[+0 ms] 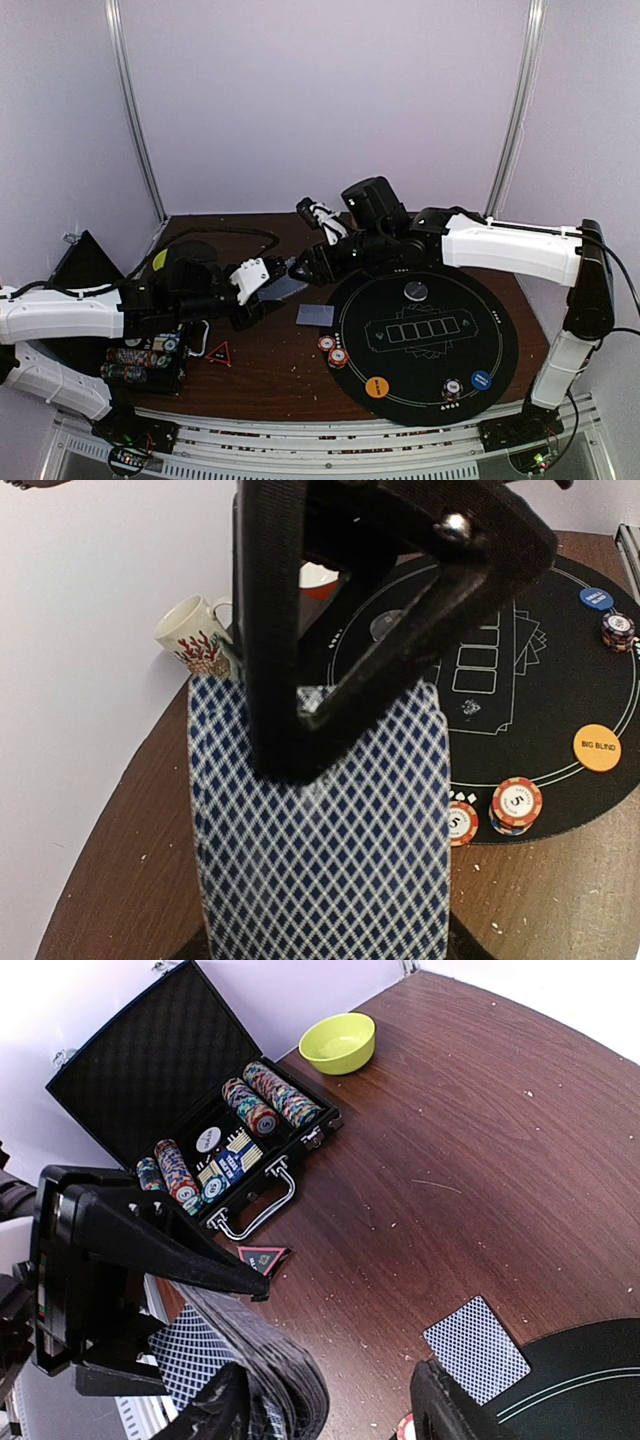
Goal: Distribute texas hold em gaming equipment
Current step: Pick up the poker card from the face-down deck piles.
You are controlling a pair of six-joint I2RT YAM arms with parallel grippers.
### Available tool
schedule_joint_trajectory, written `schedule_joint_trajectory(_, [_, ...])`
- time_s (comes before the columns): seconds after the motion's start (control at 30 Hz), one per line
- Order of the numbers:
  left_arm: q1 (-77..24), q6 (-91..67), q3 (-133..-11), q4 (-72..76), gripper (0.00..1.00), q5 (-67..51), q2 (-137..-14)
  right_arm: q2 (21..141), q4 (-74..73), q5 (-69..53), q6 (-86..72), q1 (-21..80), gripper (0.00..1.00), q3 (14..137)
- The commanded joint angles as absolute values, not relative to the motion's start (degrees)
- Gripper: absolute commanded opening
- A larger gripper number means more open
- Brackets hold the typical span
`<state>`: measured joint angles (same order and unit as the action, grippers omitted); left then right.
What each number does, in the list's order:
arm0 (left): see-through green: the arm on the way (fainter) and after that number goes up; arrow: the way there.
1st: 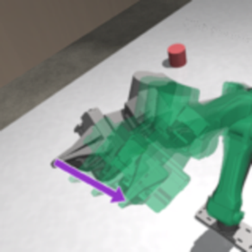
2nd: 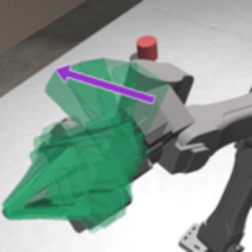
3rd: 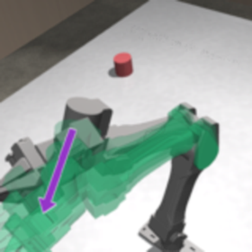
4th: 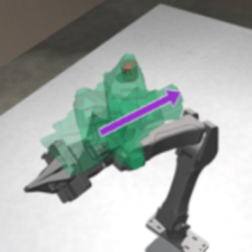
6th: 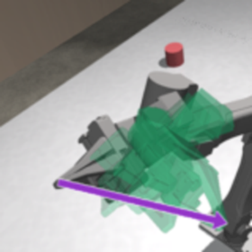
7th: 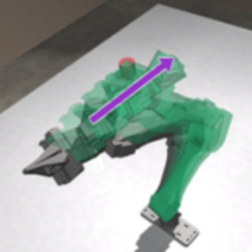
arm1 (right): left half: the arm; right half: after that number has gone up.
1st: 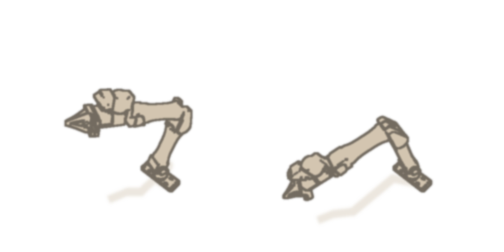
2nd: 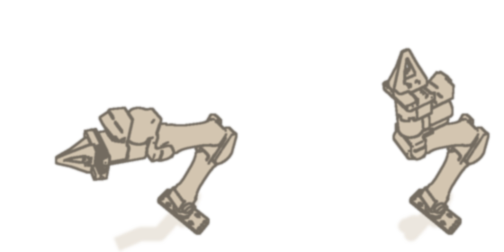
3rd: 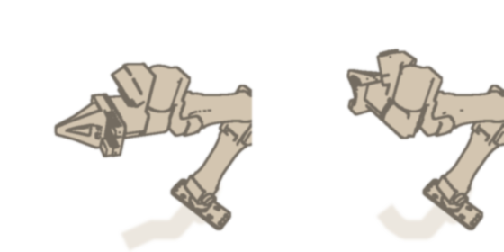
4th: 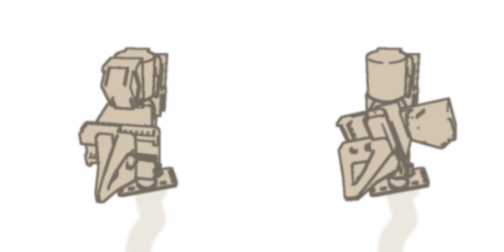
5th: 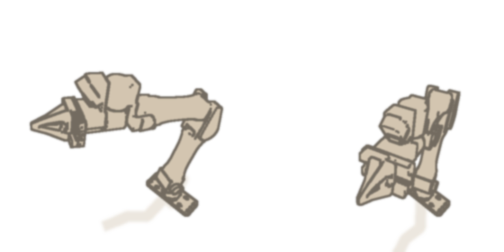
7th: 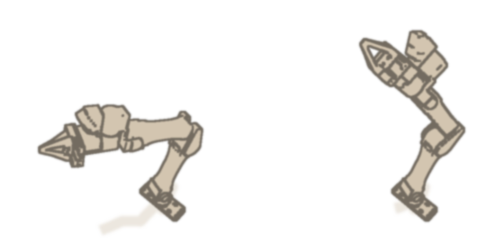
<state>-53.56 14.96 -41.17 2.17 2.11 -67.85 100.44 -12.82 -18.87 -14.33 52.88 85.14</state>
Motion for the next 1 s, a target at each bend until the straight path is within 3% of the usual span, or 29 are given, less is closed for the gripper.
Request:
schedule_joint_trajectory(0.0, [-53.2,15.7,-40.6,6.6,0.48,1.5,-66.3,99.8,-15.3,-14.0,-13.3,53.1,0.54,86.7])
schedule_joint_trajectory(0.47, [-53.2,15.7,-40.5,6.8,0.48,2.0,-66.6,98.3,-18.1,-14.1,-12.8,53.5,0.3,87.5])
schedule_joint_trajectory(0.77, [-53.2,15.6,-40.5,6.8,0.48,1.8,-66.7,100.1,-16.0,-17.3,-13.4,54.8,0.55,87.8])
schedule_joint_trajectory(0.97, [-53.2,15.4,-40.4,7.0,0.48,1.7,-66.6,103.1,-14.7,-16.3,-13.3,54.9,0.6,88.1])
